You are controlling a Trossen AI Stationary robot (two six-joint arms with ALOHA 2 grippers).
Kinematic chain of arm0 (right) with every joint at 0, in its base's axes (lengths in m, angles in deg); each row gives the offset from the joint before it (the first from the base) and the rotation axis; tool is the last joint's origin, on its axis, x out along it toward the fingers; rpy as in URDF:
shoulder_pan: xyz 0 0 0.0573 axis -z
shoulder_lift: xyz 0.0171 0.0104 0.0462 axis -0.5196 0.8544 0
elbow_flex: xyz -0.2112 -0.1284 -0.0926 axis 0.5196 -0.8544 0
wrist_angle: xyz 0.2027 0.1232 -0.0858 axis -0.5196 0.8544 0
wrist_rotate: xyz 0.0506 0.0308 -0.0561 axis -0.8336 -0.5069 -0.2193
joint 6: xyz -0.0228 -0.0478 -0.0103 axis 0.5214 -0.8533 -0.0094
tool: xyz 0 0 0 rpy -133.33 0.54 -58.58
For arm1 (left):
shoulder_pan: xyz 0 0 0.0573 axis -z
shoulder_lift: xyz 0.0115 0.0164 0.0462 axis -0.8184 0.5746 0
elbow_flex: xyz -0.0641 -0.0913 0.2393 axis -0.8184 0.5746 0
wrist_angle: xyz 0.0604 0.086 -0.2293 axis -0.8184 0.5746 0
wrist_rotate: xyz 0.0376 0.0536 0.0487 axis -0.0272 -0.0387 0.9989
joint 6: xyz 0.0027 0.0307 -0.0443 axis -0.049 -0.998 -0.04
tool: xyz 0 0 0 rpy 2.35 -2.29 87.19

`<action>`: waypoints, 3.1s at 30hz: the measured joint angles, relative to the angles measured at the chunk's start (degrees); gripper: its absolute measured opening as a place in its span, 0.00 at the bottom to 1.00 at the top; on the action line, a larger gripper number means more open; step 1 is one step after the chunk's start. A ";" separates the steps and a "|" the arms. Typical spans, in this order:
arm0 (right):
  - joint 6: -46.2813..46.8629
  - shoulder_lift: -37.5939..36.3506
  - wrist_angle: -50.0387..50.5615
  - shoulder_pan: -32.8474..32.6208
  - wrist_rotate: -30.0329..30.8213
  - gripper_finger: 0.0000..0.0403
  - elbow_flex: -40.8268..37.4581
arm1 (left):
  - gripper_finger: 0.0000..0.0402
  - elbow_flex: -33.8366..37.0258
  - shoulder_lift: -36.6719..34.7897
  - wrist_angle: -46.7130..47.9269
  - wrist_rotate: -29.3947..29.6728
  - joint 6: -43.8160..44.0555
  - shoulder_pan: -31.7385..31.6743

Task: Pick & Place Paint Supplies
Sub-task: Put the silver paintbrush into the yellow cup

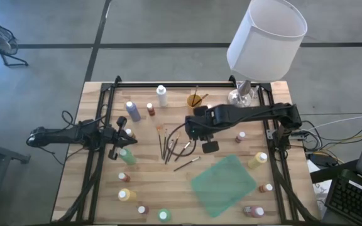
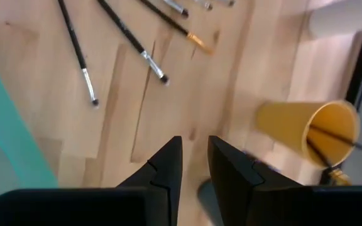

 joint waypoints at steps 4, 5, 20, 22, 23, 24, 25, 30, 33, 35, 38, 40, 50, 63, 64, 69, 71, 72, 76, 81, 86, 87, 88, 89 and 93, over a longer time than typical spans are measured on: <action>1.56 0.00 -0.31 -0.74 -0.07 0.21 -2.96 | 0.03 0.00 0.00 0.00 0.02 0.00 0.00; 1.54 0.02 -0.65 -0.92 -0.08 0.22 -3.68 | 0.03 0.00 -0.02 0.00 -0.01 -0.02 0.00; 2.70 0.87 -11.21 -2.82 -3.16 0.34 -15.56 | 0.03 0.00 -0.01 0.00 0.01 -0.02 -0.01; 2.11 0.87 -13.74 -3.05 -4.49 0.34 -17.18 | 0.03 0.00 0.00 0.00 0.02 0.00 -0.02; 1.67 0.87 -14.82 -3.18 -5.32 0.34 -18.04 | 0.03 0.00 0.00 0.00 0.02 -0.02 -0.01; 1.49 0.87 -16.11 -3.38 -5.81 0.33 -18.93 | 0.03 0.00 0.00 0.00 -0.01 0.00 0.00; 1.46 0.87 -17.27 -3.47 -5.95 0.33 -19.63 | 0.03 0.00 0.00 0.00 0.00 -0.02 0.00; 2.72 0.87 -20.05 -3.97 -6.06 0.29 -22.27 | 0.03 0.00 0.00 0.00 0.02 -0.02 -0.01; 4.47 0.87 -22.63 -4.19 -6.21 0.27 -23.94 | 0.03 0.00 0.00 0.00 0.02 -0.01 0.00; 4.49 0.87 -24.60 -4.48 -7.22 0.26 -25.27 | 0.03 0.00 -0.02 0.00 0.02 0.00 -0.02; 4.49 0.87 -28.01 -5.26 -7.47 0.24 -27.51 | 0.03 0.00 0.00 0.00 0.02 0.00 0.00; 4.61 0.87 -28.84 -5.74 -7.59 0.24 -28.51 | 0.03 0.00 -0.01 0.00 0.00 -0.01 -0.02; 6.04 0.93 -32.36 -6.93 -10.25 0.27 -29.59 | 0.03 0.00 0.00 0.00 0.01 -0.01 -0.01; 6.18 1.31 -33.90 -6.43 -10.60 0.38 -30.18 | 0.03 0.00 0.00 0.00 0.02 -0.01 0.00; 6.41 1.72 -33.97 -6.43 -10.62 0.37 -30.21 | 0.03 0.00 -0.02 0.00 0.02 -0.02 -0.02; 6.46 5.61 -33.02 -6.06 -12.83 0.33 -28.66 | 0.03 0.00 -0.02 0.00 0.02 0.00 -0.02; 6.10 7.27 -31.21 -6.08 -13.01 0.32 -27.11 | 0.03 0.00 0.00 0.00 0.01 0.00 0.00; 6.03 7.99 -30.52 -6.09 -13.03 0.31 -26.16 | 0.03 0.00 0.00 0.00 0.02 -0.01 -0.01; 5.90 10.45 -27.06 -6.06 -13.07 0.29 -22.92 | 0.03 0.00 -0.01 0.00 0.00 -0.01 -0.01; 5.55 11.50 -25.81 -5.70 -13.08 0.26 -21.33 | 0.03 0.00 0.00 0.00 0.01 0.00 -0.02; 5.58 11.37 -24.78 -4.72 -12.98 0.22 -21.46 | 0.03 0.00 -0.02 0.00 0.02 0.00 0.00; 5.93 11.34 -24.38 -4.48 -12.99 0.21 -21.49 | 0.03 0.00 -0.01 0.00 0.01 -0.01 -0.02; 6.20 11.32 -24.30 -4.23 -12.99 0.21 -21.51 | 0.03 0.00 -0.02 0.00 0.00 -0.01 -0.01; 6.41 11.32 -24.32 -4.02 -13.02 0.21 -21.51 | 0.03 0.00 -0.02 0.00 0.02 0.00 -0.02; 6.44 11.30 -24.28 -3.43 -13.01 0.20 -21.58 | 0.03 0.00 -0.01 0.00 0.00 -0.01 -0.02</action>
